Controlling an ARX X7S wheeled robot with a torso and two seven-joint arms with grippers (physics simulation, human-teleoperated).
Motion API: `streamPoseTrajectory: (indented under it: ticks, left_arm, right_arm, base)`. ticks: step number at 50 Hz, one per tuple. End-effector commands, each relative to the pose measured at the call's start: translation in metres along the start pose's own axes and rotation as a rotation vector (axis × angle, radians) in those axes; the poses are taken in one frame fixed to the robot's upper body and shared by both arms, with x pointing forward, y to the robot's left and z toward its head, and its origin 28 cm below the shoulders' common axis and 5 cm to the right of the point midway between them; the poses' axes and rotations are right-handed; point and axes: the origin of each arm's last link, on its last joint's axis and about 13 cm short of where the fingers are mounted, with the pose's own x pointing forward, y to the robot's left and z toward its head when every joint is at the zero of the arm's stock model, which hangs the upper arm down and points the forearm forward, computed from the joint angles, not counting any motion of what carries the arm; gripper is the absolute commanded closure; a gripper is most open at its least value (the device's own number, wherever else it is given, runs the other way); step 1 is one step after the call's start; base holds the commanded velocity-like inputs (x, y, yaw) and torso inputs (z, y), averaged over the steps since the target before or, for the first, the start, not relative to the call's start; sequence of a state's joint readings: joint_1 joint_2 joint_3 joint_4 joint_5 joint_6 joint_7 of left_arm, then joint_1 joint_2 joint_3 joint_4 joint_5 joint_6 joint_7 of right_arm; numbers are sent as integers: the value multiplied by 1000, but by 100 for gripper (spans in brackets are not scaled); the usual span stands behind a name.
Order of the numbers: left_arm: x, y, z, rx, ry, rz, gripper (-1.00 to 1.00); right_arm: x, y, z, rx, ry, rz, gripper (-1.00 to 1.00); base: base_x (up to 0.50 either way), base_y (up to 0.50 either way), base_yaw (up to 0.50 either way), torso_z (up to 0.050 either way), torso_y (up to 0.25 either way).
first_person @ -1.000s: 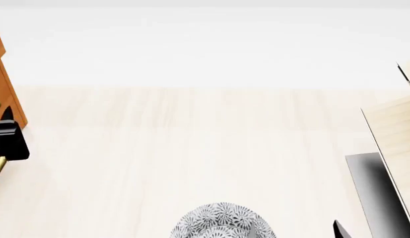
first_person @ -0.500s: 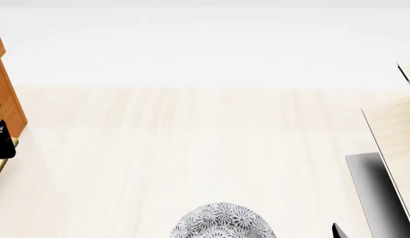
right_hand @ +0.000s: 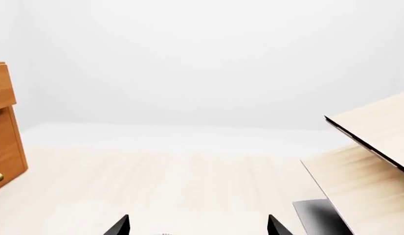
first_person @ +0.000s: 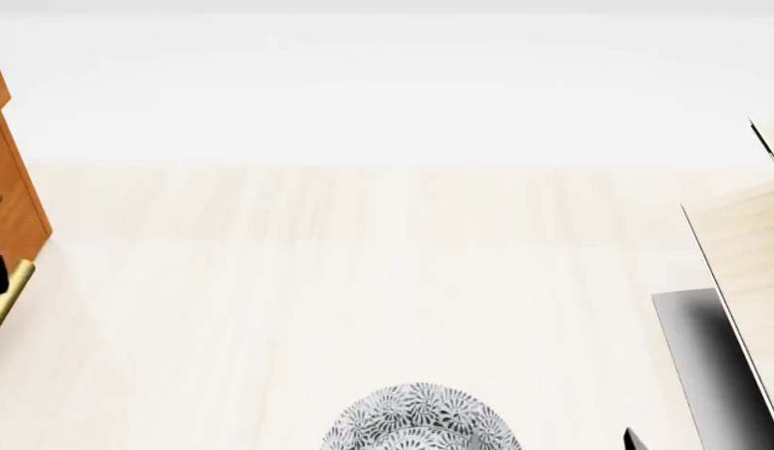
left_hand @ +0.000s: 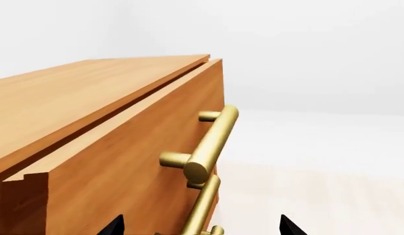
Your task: Close the top drawer of the cabinet and put the bowl on top of it.
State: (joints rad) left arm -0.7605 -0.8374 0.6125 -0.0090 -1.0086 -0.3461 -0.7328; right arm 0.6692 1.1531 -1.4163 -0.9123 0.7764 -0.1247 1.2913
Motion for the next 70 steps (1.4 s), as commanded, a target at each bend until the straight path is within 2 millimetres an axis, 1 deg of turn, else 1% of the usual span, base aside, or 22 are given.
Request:
streamPoseTrajectory:
  ticks: [1,15,30,37,39,49,63,70]
  left_arm:
    - [5,2,-3,8,9,23,-100]
    - [13,0,0,32,15,59,-100]
    - [24,2,-3,28,34,95,-100]
    - [29,3,-8,22,52,107,-100]
    - [34,2,-9,55,51,131,-100]
    - [39,2,-6,44,55,134,-100]
    - [47,13,1,51,67,182,-100]
    - [47,17,3,27,73,201,-100]
  right_arm:
    - [-1,0,1,0,1,-1,-100]
    - [0,-1,1,-1,3,-1,-100]
    - [0,-2,2,-5,4,-6,-100]
    - [0,-2,0,-4,7,-6,-100]
    - [0,-2,1,-7,7,-8,-100]
    - [1,-3,-1,-8,10,-11,-100]
    - [1,-3,-4,-16,21,-14,-100]
    - [1,-3,-6,-16,26,-15,-100]
  base:
    - [0,0,0,0,0]
    - [0,0,0,0,0]
    - [0,0,0,0,0]
    - [0,0,0,0,0]
    - [0,0,0,0,0]
    - [0,0,0,0,0]
    - [0,0,0,0,0]
    - [0,0,0,0,0]
